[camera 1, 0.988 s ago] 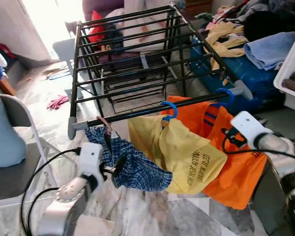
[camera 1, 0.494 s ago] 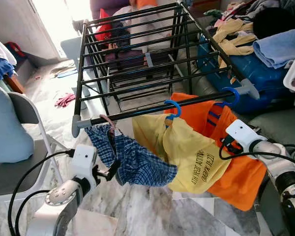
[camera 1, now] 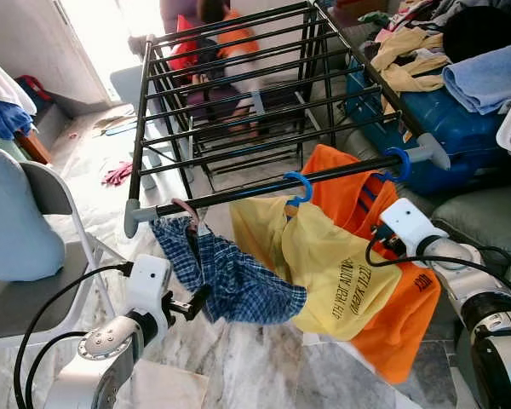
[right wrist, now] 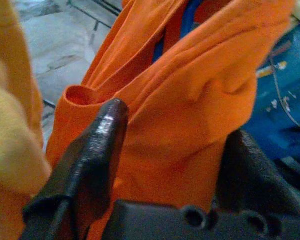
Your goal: Hang hanger
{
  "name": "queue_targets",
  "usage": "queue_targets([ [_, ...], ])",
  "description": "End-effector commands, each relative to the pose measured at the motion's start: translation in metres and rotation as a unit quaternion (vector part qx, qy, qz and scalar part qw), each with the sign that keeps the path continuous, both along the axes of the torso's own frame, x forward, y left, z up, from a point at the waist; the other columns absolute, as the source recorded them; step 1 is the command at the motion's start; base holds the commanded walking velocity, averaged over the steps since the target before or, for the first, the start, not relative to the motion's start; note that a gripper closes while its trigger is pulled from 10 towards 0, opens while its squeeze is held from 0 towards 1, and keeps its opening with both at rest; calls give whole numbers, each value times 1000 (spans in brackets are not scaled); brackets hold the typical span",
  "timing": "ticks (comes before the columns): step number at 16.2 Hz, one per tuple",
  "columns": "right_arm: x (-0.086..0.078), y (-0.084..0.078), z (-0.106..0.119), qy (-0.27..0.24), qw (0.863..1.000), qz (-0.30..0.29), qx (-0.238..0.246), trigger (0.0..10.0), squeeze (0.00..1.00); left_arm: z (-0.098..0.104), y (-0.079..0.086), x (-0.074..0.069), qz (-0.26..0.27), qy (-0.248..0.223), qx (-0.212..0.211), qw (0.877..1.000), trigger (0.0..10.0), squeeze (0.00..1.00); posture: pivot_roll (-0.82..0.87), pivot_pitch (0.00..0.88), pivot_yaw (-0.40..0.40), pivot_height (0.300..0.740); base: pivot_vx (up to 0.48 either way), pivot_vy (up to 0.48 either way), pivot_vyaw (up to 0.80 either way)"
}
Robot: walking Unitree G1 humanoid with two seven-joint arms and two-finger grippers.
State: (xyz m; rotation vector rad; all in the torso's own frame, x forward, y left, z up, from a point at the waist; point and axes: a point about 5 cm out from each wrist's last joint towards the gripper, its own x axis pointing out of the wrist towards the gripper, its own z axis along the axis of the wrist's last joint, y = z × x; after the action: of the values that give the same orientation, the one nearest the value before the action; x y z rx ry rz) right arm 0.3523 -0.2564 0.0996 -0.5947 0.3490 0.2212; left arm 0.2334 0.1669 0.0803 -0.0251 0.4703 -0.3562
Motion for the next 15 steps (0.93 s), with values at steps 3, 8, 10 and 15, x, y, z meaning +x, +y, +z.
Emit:
queue_targets([
  [3,2,-1,2,-12,999,-28,41,0,0,1,5,2,2,0,15,1000,10000,0,5,0,153,740,0,0,0],
  [8,2,9,-3,-8,998,-24,61,0,0,0,1,2,-4,3,12,1000,10000,0,4,0,145,740,0,0,0],
  [10,2,11,-4,-6,998,-21,65,0,0,0,1,2,-6,3,11,1000,10000,0,2,0,144,740,0,0,0],
  [15,3,11,-3,-12,997,-25,66,0,0,-2,-1,2,-8,5,12,1000,10000,0,-2,0,146,740,0,0,0],
])
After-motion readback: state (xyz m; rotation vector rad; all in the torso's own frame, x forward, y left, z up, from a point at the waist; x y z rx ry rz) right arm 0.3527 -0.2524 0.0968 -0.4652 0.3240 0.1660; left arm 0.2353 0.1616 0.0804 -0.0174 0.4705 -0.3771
